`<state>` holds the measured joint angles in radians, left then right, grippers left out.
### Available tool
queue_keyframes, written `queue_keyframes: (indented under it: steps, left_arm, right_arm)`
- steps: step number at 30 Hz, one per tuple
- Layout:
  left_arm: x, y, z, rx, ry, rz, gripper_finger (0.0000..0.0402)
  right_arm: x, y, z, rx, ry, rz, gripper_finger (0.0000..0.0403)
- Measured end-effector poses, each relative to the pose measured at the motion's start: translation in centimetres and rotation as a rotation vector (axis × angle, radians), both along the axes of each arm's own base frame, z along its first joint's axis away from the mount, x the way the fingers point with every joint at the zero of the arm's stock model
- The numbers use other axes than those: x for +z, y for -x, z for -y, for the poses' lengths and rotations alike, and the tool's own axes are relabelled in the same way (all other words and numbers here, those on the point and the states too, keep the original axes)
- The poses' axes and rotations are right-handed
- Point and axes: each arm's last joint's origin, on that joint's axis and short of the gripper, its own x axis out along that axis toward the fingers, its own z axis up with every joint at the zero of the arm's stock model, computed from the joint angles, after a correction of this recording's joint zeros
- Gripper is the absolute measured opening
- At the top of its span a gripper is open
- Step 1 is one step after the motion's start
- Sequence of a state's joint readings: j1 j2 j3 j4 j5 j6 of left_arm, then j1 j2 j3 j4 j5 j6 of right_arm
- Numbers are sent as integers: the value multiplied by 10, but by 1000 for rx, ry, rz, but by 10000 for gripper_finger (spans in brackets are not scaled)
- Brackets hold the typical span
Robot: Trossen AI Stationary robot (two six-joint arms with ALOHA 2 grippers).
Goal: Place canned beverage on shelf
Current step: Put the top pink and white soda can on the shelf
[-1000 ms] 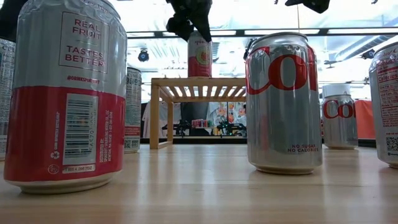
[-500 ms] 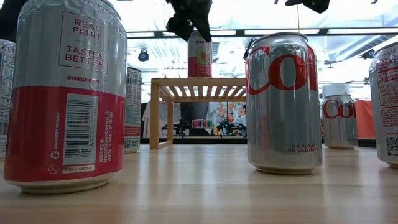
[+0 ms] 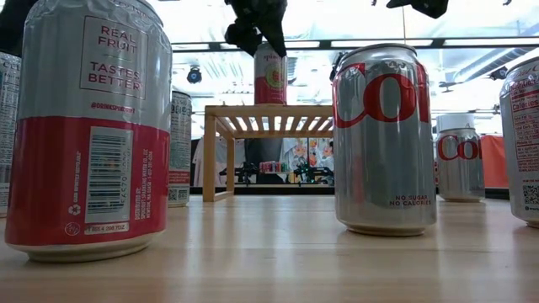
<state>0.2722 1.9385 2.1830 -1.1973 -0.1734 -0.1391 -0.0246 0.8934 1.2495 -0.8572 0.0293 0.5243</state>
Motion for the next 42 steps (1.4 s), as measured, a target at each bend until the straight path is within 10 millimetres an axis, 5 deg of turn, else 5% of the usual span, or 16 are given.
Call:
queue_keyframes:
  steps: [42]
  left_arm:
    - [1, 1, -6, 17, -6, 11, 288]
  right_arm:
    - [0, 0, 1, -57, -34, 5, 260]
